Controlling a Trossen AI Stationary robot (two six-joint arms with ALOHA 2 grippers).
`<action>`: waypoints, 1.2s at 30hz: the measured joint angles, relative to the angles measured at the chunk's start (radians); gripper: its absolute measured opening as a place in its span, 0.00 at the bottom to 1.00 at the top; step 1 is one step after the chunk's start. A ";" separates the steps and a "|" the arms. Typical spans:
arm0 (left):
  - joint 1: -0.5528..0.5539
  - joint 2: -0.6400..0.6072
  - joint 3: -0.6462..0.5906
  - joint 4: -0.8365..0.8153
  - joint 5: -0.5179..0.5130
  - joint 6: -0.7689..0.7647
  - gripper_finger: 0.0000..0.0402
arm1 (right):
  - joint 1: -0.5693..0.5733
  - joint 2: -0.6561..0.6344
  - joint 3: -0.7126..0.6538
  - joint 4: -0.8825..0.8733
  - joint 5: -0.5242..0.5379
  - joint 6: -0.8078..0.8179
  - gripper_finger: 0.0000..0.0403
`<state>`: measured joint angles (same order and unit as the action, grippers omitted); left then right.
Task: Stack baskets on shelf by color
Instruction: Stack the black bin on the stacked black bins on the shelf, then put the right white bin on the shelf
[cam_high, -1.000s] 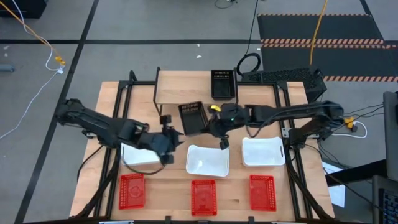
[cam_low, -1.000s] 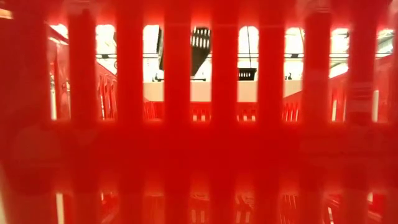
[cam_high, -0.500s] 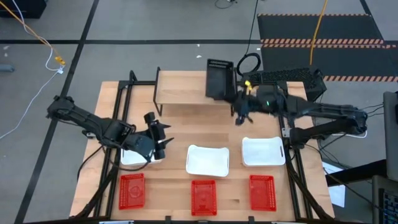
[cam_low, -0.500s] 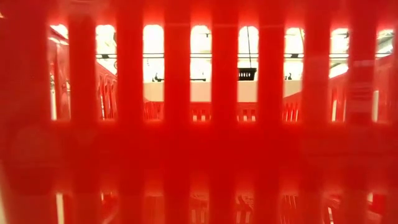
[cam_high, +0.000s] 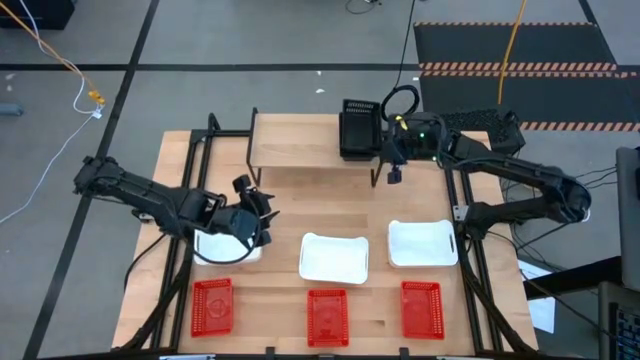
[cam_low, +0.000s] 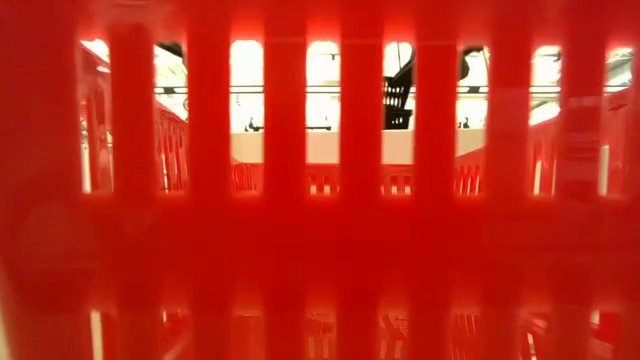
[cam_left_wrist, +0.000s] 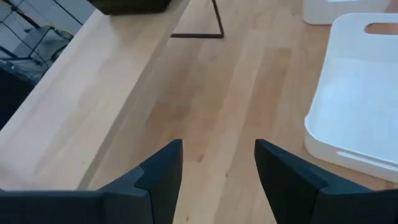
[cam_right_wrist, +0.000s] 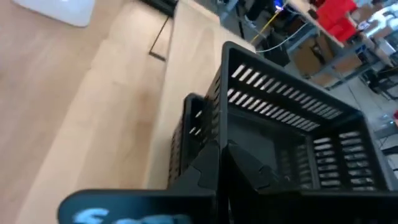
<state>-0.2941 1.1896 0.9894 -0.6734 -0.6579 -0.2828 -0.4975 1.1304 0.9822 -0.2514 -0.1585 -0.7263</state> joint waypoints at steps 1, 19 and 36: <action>0.007 0.000 0.000 0.004 0.003 -0.001 0.50 | -0.007 0.001 -0.005 -0.011 -0.001 -0.002 0.01; 0.041 0.002 0.000 0.065 0.039 0.051 0.50 | -0.041 -0.052 -0.035 0.076 -0.037 0.147 0.36; 0.060 0.020 -0.146 0.408 0.068 0.130 0.50 | 0.357 -0.182 -0.033 -0.184 0.185 0.368 0.42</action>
<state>-0.2340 1.2099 0.8433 -0.2658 -0.5903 -0.1523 -0.1403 0.9486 0.9489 -0.4351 0.0265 -0.3580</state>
